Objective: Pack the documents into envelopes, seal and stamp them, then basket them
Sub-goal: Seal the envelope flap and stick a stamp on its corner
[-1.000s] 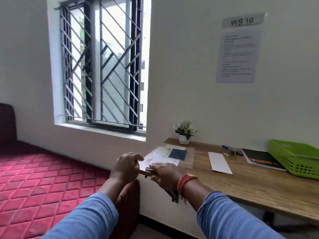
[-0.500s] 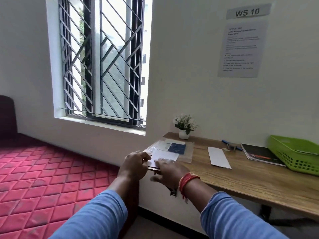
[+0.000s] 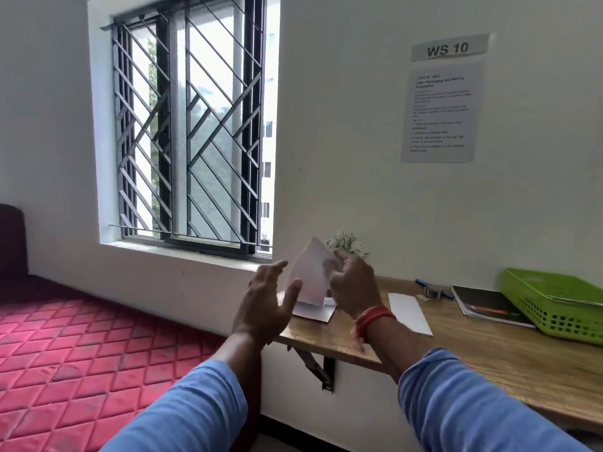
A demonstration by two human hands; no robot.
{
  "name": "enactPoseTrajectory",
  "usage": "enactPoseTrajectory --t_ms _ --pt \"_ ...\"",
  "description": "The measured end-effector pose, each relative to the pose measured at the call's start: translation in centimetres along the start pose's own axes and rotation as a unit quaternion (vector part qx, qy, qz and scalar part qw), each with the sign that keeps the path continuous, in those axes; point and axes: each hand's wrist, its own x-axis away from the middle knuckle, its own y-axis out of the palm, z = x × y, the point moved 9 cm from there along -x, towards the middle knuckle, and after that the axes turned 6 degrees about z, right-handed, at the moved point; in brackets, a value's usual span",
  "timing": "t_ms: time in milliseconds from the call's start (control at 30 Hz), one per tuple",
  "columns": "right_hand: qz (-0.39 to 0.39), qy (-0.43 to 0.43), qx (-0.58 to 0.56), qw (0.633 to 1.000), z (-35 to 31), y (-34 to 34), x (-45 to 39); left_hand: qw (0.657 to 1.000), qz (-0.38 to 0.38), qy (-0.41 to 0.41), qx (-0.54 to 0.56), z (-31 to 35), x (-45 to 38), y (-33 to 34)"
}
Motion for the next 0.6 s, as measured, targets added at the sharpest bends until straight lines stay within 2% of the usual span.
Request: enactPoseTrajectory --t_ms 67,167,300,333,400,500,600 --pt "0.043 0.029 -0.046 0.998 -0.2 -1.8 -1.8 0.997 -0.031 0.059 -0.034 2.6 -0.6 1.4" --pt "0.054 0.054 -0.133 0.988 -0.6 -3.4 -3.4 0.994 -0.053 0.092 -0.037 5.9 -2.0 3.7" --pt "0.025 0.068 -0.251 0.965 -1.2 -5.8 -4.2 0.994 0.02 0.107 0.017 9.4 -4.7 3.9" --pt "0.022 0.053 -0.239 0.969 -1.0 -6.5 -4.6 0.993 0.036 0.112 0.024 10.2 -5.4 3.7" --pt "0.034 0.007 -0.12 0.992 0.2 -8.0 -5.6 0.99 0.025 0.132 0.028 11.8 -6.9 4.2" --pt "0.038 -0.044 0.067 0.996 3.1 -10.0 -6.6 0.986 -0.061 0.154 0.003 12.9 -9.1 7.1" --pt "0.024 -0.049 0.165 0.985 6.9 -11.3 -7.1 0.973 -0.141 0.175 -0.041 13.0 -11.2 10.5"
